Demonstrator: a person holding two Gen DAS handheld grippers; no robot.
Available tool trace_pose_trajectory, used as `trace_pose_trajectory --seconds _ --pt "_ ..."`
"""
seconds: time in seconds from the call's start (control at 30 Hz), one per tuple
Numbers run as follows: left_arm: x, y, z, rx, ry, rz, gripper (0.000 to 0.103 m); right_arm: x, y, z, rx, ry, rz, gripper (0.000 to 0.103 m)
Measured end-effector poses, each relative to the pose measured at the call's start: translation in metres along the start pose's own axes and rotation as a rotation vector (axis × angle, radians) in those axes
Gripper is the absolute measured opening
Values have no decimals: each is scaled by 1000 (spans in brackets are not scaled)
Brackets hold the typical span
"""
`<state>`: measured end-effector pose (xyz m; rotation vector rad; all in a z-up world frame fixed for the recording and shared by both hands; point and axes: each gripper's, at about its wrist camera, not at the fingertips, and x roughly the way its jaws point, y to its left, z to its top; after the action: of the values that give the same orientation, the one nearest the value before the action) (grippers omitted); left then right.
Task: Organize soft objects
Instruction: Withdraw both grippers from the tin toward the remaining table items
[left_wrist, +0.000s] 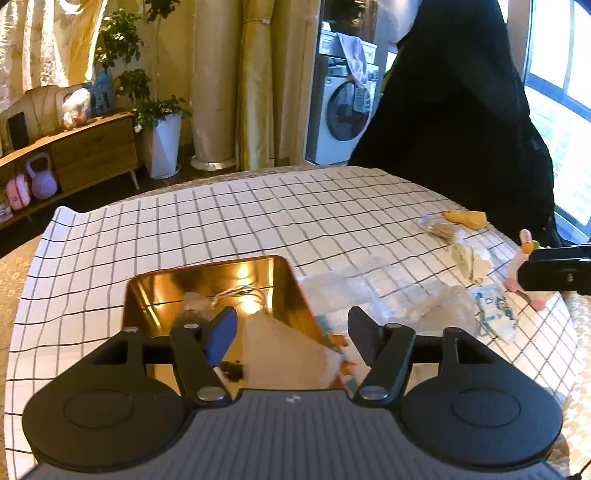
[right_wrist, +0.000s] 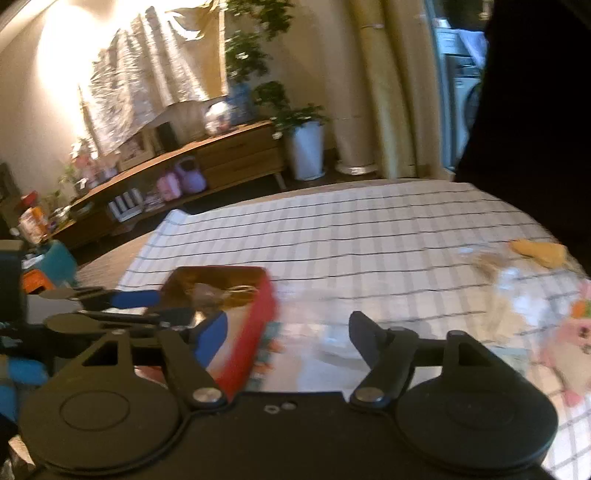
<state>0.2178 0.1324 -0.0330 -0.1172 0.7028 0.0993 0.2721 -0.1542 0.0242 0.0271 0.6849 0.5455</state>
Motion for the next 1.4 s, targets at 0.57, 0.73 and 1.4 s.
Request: trace_pose_trajectory --seconds 0.57,0.73,1.4 --pt "12 -79 -10 65 -10 -192 97 -27 -94 -55 73 0 -155 99" --pt "24 -109 -20 116 7 -235 101 -18 -113 -66 78 24 -190 99" --pt "82 -175 -58 251 27 -117 101 57 -149 -80 112 136 -286 98"
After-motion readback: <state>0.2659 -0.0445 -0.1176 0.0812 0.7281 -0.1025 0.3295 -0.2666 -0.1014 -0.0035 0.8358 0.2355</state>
